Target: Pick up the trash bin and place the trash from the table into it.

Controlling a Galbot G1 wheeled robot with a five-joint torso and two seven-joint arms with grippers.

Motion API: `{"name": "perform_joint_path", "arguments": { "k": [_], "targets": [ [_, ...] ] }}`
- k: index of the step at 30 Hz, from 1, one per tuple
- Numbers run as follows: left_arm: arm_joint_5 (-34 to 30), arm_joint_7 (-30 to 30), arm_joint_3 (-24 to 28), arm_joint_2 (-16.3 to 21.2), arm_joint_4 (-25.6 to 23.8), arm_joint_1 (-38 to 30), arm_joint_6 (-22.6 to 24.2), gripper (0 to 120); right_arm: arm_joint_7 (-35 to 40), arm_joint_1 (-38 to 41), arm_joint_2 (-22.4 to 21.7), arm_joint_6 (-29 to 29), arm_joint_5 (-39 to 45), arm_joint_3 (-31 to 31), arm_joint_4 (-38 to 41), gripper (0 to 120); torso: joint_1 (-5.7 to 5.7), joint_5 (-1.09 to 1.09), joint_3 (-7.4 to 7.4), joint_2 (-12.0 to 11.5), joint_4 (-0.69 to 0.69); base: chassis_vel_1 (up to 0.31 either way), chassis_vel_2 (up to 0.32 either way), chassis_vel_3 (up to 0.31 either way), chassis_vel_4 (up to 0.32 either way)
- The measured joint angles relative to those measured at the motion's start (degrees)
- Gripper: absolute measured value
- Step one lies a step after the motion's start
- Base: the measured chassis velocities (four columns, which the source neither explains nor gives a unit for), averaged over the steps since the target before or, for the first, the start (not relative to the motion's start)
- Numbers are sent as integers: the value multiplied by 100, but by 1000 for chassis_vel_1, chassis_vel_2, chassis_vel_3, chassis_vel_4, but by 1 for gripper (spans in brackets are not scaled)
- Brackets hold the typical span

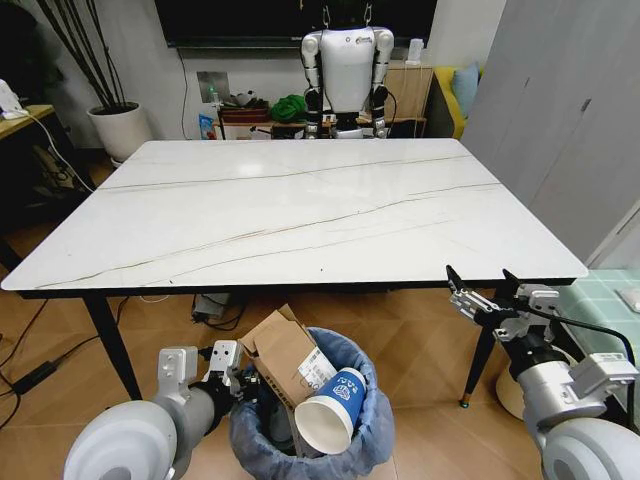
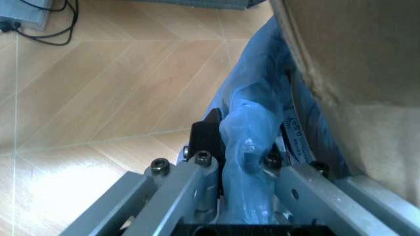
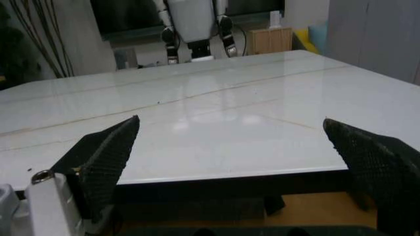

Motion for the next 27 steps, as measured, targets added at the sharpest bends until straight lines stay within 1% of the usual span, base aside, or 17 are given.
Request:
{"name": "perform_joint_path", "arguments": {
  "k": [1,6,12,14,15,27],
  "targets": [
    [0,0,0,0,0,0,0,2,0,0,0,0,0,0,0,100,0,0,0,0,0,0,0,0,0],
    [8,31,-46,40,5,24,0,2,-22,-21,50,66,-156,-60,-74,100,-82,0,-118,-200,0,0,0,0,0],
    [106,87,-33,33,39,36,0,2,-28,-37,55,104,-211,-62,-129,100,-136,0,-191,-327,0,0,0,0,0],
    [164,124,-29,33,42,39,0,2,-40,-43,57,123,-242,-62,-172,100,-168,0,-236,-404,0,0,0,0,0],
    [164,124,-29,33,42,39,0,2,-40,-43,57,123,-242,-62,-172,100,-168,0,-236,-404,0,0,0,0,0],
    [157,138,-75,62,12,70,0,2,-89,-73,112,219,-378,-67,-329,100,-296,0,-414,-710,0,0,0,0,0]
  ]
}}
